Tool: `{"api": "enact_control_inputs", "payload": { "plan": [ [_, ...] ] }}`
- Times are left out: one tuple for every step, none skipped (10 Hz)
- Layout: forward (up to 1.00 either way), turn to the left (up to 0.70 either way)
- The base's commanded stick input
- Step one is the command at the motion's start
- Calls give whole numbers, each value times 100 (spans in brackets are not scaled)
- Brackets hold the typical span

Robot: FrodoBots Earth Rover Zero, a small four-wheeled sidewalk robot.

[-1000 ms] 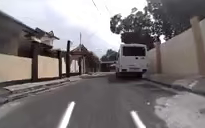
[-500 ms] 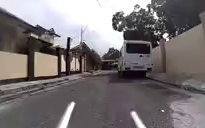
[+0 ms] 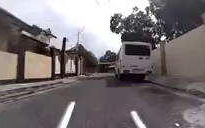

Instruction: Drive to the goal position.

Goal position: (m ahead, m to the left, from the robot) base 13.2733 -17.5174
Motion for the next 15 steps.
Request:
{"api": "enact_control_inputs", "payload": {
  "plan": [
    [85,0],
    [85,0],
    [85,0],
    [85,0],
    [85,-5],
    [85,-27],
    [85,-34],
    [85,-15],
    [85,1],
    [85,2],
    [85,3],
    [85,0],
    [85,0],
    [85,0],
    [85,0]
  ]
}}
